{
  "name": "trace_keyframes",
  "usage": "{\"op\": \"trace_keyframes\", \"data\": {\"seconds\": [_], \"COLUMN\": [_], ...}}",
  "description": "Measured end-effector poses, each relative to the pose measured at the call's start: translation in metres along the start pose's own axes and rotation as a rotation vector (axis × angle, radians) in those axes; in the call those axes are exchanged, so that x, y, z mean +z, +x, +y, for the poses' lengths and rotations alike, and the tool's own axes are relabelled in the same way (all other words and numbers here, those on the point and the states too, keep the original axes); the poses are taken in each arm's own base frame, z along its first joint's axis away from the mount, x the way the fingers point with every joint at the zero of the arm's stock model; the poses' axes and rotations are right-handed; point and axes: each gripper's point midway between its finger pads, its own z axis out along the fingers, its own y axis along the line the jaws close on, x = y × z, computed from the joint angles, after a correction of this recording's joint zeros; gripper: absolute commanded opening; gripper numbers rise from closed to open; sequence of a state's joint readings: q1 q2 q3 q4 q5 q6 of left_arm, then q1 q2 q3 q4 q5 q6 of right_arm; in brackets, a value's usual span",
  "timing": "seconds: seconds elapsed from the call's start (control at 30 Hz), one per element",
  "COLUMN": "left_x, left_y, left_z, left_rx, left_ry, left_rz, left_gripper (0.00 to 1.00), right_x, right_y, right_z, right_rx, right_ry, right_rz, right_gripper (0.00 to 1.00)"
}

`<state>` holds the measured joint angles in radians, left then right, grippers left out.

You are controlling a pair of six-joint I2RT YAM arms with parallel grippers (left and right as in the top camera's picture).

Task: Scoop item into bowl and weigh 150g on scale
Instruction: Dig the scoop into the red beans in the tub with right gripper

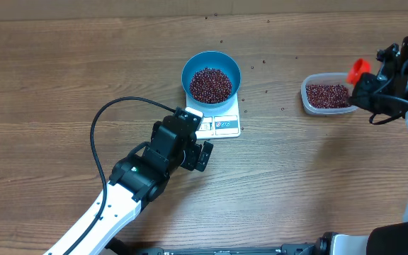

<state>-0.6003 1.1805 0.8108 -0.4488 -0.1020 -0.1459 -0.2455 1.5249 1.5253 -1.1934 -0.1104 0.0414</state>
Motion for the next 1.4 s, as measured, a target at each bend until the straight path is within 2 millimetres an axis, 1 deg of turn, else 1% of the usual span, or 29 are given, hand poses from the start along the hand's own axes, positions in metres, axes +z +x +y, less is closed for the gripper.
{"op": "trace_keyframes", "data": {"seconds": [0.1,0.23,0.33,0.47,0.6,0.7,0.77,0.9,1.03,1.23,1.4], "left_x": [0.000,0.000,0.000,0.000,0.000,0.000,0.000,0.000,0.000,0.000,0.000], "left_y": [0.000,0.000,0.000,0.000,0.000,0.000,0.000,0.000,0.000,0.000,0.000], "left_z": [0.000,0.000,0.000,0.000,0.000,0.000,0.000,0.000,0.000,0.000,0.000], "left_rx": [0.000,0.000,0.000,0.000,0.000,0.000,0.000,0.000,0.000,0.000,0.000], "left_ry": [0.000,0.000,0.000,0.000,0.000,0.000,0.000,0.000,0.000,0.000,0.000], "left_rz": [0.000,0.000,0.000,0.000,0.000,0.000,0.000,0.000,0.000,0.000,0.000], "left_gripper": [1.00,1.00,1.00,0.99,1.00,1.00,1.00,0.99,0.99,1.00,0.99], "right_x": [0.001,0.009,0.025,0.056,0.081,0.090,0.095,0.102,0.101,0.101,0.110], "right_y": [-0.007,-0.004,0.000,0.012,0.024,0.027,0.028,0.028,0.027,0.026,0.032], "right_z": [-0.004,-0.008,-0.011,-0.013,-0.008,-0.009,-0.013,-0.024,-0.030,-0.031,-0.031], "right_rx": [-0.032,-0.075,-0.117,-0.200,-0.313,-0.368,-0.395,-0.418,-0.426,-0.433,-0.437], "right_ry": [0.040,0.086,0.103,0.109,0.102,0.124,0.158,0.222,0.259,0.274,0.273], "right_rz": [-0.032,-0.010,0.040,0.146,0.230,0.258,0.277,0.301,0.301,0.302,0.337], "right_gripper": [0.04,0.04,0.04,0.04,0.04,0.04,0.04,0.04,0.04,0.04,0.04]}}
